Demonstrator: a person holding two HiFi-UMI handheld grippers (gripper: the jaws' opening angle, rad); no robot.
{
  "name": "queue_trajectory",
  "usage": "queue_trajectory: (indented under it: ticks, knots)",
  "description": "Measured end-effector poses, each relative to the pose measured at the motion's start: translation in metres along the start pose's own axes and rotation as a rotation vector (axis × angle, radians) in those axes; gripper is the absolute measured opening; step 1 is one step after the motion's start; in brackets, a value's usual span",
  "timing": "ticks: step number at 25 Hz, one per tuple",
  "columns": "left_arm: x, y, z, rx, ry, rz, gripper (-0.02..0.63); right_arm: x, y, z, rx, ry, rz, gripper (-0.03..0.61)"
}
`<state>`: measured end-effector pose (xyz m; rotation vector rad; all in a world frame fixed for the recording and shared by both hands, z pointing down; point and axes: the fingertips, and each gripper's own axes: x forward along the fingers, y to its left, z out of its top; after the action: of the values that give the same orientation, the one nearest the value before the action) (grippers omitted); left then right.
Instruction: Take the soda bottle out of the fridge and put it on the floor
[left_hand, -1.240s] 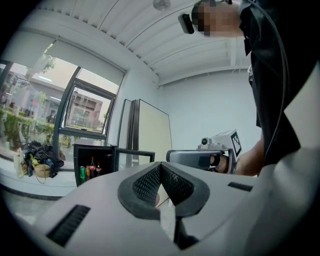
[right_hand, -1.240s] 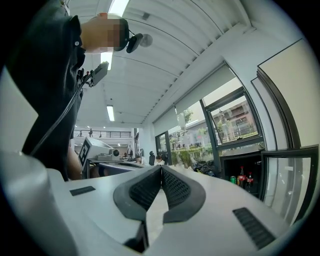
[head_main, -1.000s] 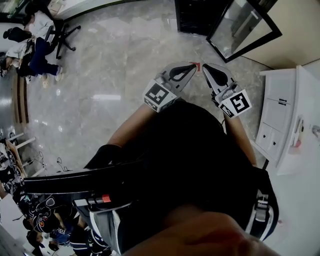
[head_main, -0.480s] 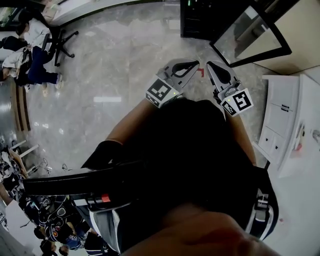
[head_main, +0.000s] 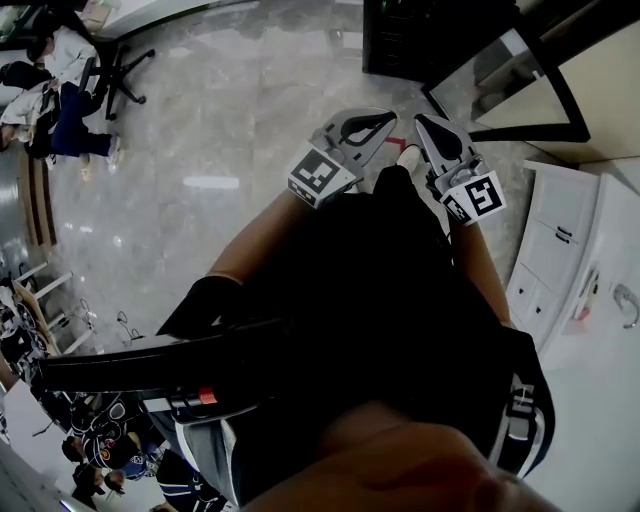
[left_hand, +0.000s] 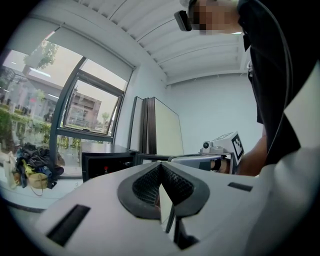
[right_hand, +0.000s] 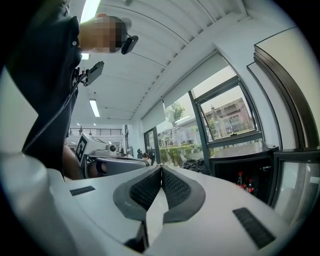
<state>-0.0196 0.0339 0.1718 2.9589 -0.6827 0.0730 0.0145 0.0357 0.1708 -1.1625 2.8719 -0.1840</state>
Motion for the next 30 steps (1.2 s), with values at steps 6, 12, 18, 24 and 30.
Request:
queue_trajectory:
  ticks: [6,12,18,24,30]
  knots:
    - [0.057,0.014,0.004,-0.009,0.021,0.066,0.002,-0.006,-0.065,0.003,0.004,0.023,0.042,0.011]
    - [0.116,0.059,-0.001,-0.010,0.045,0.157,0.002,0.018,-0.149,-0.012,0.005,0.073,0.078,0.011]
    - [0.154,0.123,-0.017,-0.038,0.038,0.251,0.002,0.070,-0.237,-0.042,0.001,0.113,0.050,0.012]
    - [0.199,0.182,-0.065,-0.058,0.021,0.281,0.002,0.117,-0.307,-0.087,-0.010,0.132,-0.029,0.012]
    - [0.242,0.245,-0.126,-0.055,0.000,0.286,0.002,0.158,-0.366,-0.139,-0.018,0.109,-0.118,0.014]
